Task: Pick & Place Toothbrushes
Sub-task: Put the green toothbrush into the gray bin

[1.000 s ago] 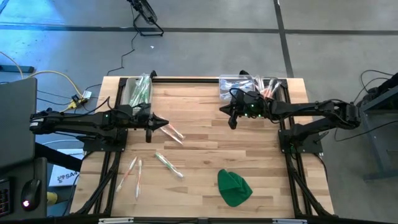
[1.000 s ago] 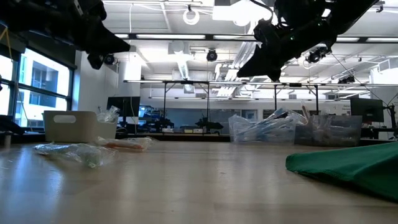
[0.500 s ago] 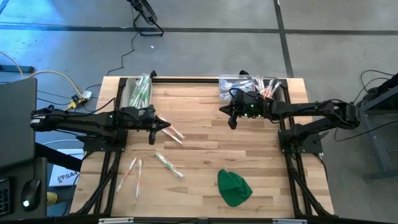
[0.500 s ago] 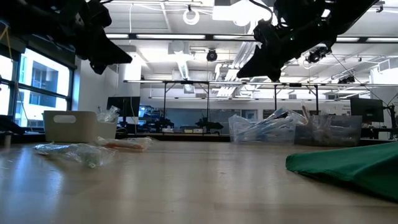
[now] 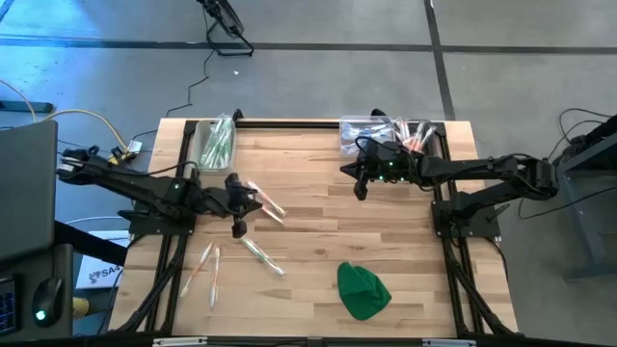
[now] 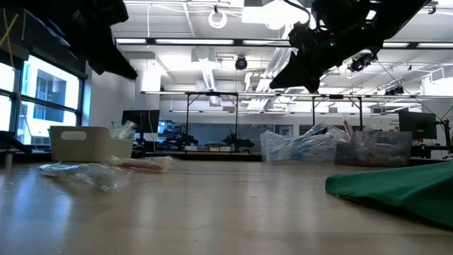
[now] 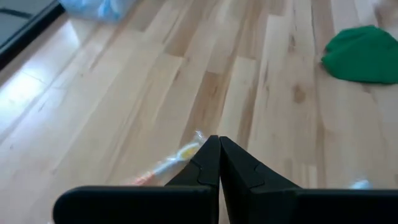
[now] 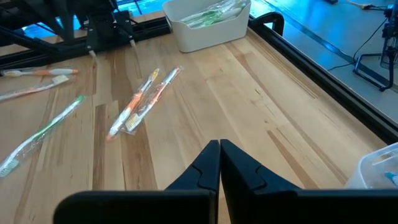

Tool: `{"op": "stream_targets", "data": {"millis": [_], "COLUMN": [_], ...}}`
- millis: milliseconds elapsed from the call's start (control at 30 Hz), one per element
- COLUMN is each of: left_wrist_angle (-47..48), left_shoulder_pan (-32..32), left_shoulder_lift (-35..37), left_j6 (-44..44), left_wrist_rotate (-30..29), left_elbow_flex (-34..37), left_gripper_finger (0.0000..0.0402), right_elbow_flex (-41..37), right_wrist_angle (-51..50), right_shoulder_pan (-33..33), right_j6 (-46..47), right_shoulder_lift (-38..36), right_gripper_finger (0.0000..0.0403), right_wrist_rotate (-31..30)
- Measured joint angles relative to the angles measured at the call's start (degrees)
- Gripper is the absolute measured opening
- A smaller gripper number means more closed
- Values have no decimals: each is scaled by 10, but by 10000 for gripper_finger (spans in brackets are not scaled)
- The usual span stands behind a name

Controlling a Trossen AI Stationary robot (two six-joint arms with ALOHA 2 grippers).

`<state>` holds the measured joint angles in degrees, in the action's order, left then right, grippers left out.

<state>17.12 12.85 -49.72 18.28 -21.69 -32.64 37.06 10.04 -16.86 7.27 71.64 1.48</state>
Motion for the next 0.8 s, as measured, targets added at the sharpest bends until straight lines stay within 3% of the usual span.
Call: {"op": "stream_targets", "data": {"millis": [333,500,667,800], "left_wrist_angle": [149,169,165,157], "left_shoulder_pan": [46,44,55,80], "left_shoulder_lift": [-65,-82,-117,-160], "left_j6": [92,94,107,120], "left_wrist_rotate": [0,1,66,78], "left_elbow_flex": [-99,-104,-105,-105], "left_gripper_finger": [0,0,0,0], "right_elbow_flex": [0,0,0,0], "right_wrist_angle": [0,-2,-11,-14], "right_shoulder_pan": [0,0,0,0], "right_j6": [0,-3,-15,-15], "right_shoulder_lift": [0,0,0,0], "right_gripper_finger": [4,4,4,4], "right_wrist_rotate": [0,1,2,2]}}
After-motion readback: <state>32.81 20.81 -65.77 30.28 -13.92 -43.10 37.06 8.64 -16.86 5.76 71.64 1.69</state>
